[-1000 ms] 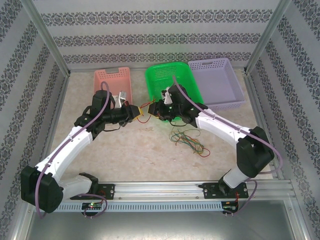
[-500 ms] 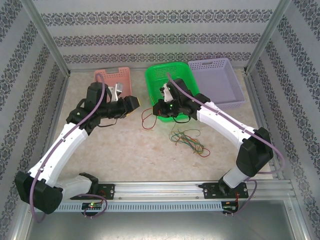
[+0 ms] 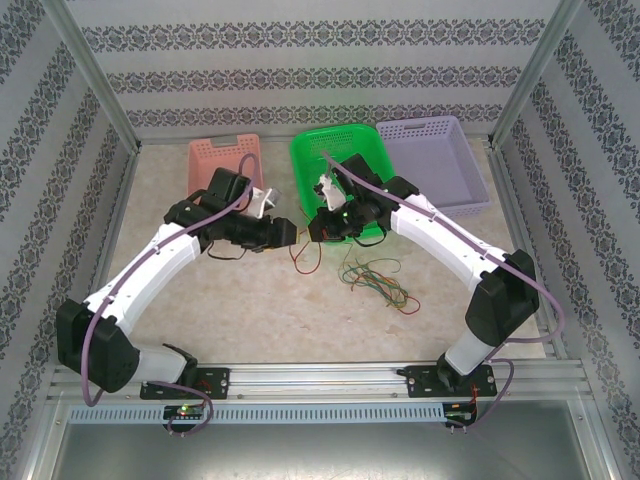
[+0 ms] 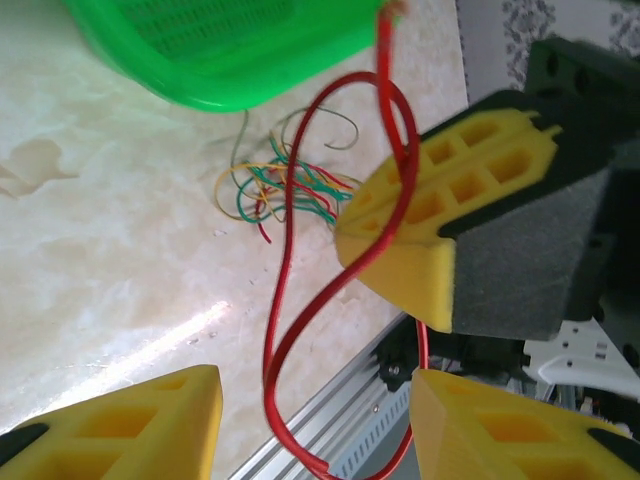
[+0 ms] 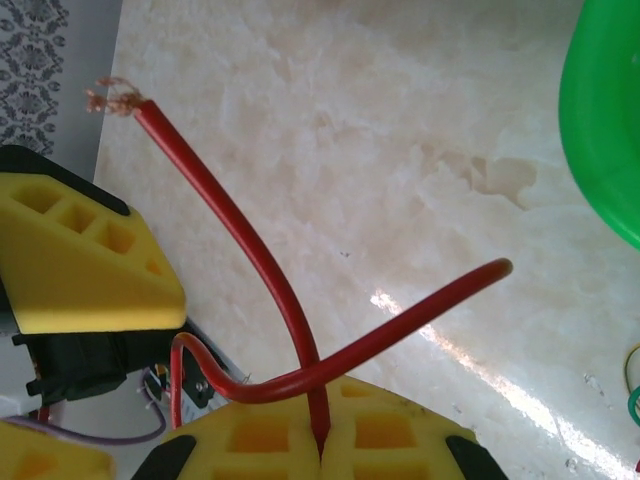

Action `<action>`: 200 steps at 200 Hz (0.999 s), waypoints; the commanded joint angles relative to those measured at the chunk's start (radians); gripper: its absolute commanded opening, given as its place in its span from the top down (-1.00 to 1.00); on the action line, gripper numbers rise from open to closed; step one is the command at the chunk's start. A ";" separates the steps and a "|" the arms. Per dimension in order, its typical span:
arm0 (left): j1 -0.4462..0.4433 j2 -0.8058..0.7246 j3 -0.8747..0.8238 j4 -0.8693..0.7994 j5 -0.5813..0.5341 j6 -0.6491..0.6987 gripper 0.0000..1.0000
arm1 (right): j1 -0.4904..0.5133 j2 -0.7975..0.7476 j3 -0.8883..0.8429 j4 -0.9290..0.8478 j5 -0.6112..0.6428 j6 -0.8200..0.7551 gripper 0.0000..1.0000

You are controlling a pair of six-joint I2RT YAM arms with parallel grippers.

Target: Untangle the cables

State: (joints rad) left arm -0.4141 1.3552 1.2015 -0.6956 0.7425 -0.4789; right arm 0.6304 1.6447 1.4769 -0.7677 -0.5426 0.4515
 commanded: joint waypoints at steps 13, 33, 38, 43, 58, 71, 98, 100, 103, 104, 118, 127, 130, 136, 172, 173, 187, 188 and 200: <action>-0.060 0.035 -0.009 -0.019 0.004 0.073 0.01 | -0.005 0.001 0.027 -0.030 -0.047 -0.033 1.00; -0.068 0.038 -0.016 -0.003 -0.081 0.041 0.59 | -0.002 -0.001 0.026 -0.032 -0.059 -0.037 1.00; -0.067 0.036 -0.013 0.001 -0.112 0.025 0.79 | -0.001 -0.002 0.023 -0.034 -0.061 -0.040 1.00; -0.065 0.032 -0.008 0.008 -0.139 0.007 0.95 | -0.002 -0.006 0.020 -0.035 -0.063 -0.044 1.00; -0.049 0.031 0.023 0.026 -0.185 -0.047 1.00 | 0.001 -0.017 0.005 -0.041 -0.072 -0.068 1.00; -0.017 0.046 0.066 0.024 -0.180 -0.093 1.00 | 0.008 -0.032 -0.013 -0.053 -0.080 -0.096 1.00; 0.079 0.127 0.187 -0.044 -0.096 -0.143 1.00 | 0.042 -0.078 -0.052 -0.113 -0.070 -0.203 1.00; 0.087 0.135 0.194 -0.049 -0.085 -0.145 1.00 | 0.044 -0.084 -0.057 -0.115 -0.069 -0.208 1.00; 0.099 0.145 0.204 -0.056 -0.068 -0.145 1.00 | 0.045 -0.091 -0.065 -0.118 -0.068 -0.216 1.00; 0.102 0.149 0.208 -0.059 -0.063 -0.146 1.00 | 0.045 -0.096 -0.068 -0.119 -0.068 -0.218 1.00; 0.147 0.189 0.253 -0.100 -0.015 -0.135 1.00 | 0.042 -0.149 -0.113 -0.113 -0.052 -0.235 1.00; 0.173 0.212 0.274 -0.123 0.014 -0.124 1.00 | 0.031 -0.186 -0.138 -0.107 -0.045 -0.242 1.00; 0.183 0.220 0.281 -0.133 0.025 -0.119 1.00 | 0.028 -0.196 -0.146 -0.104 -0.045 -0.246 1.00; 0.197 0.236 0.295 -0.155 0.044 -0.105 1.00 | 0.020 -0.219 -0.157 -0.102 -0.041 -0.254 1.00; 0.218 0.264 0.310 -0.213 0.076 -0.073 1.00 | -0.048 -0.314 -0.188 -0.084 -0.030 -0.280 1.00; 0.218 0.263 0.308 -0.213 0.077 -0.074 1.00 | -0.052 -0.317 -0.189 -0.082 -0.029 -0.278 1.00; 0.216 0.244 0.250 -0.202 0.101 -0.092 1.00 | -0.108 -0.351 -0.189 -0.054 0.042 -0.256 1.00; 0.216 0.243 0.244 -0.201 0.103 -0.094 1.00 | -0.115 -0.353 -0.188 -0.053 0.049 -0.255 1.00; 0.209 0.215 0.185 -0.181 0.147 -0.105 1.00 | -0.184 -0.376 -0.178 -0.025 0.129 -0.228 1.00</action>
State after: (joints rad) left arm -0.2008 1.6176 1.4670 -0.8383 0.8001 -0.5774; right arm 0.5438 1.3167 1.3003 -0.8482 -0.5533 0.2089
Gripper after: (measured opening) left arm 0.050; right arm 0.060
